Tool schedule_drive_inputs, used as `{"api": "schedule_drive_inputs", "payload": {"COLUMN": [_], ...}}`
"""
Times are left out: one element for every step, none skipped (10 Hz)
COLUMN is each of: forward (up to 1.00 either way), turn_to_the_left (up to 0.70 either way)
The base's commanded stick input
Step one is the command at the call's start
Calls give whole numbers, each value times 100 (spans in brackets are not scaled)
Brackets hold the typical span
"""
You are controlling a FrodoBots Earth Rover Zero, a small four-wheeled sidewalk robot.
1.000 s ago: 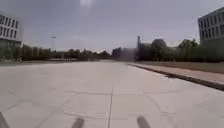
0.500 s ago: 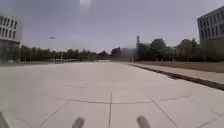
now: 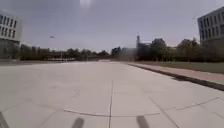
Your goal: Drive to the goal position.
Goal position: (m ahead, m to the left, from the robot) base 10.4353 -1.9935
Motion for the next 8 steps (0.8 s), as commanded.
{"api": "schedule_drive_inputs", "payload": {"forward": [70,70,70,70,70,70,70,70], "turn_to_the_left": [0,0,0,0,0,0,0,0]}}
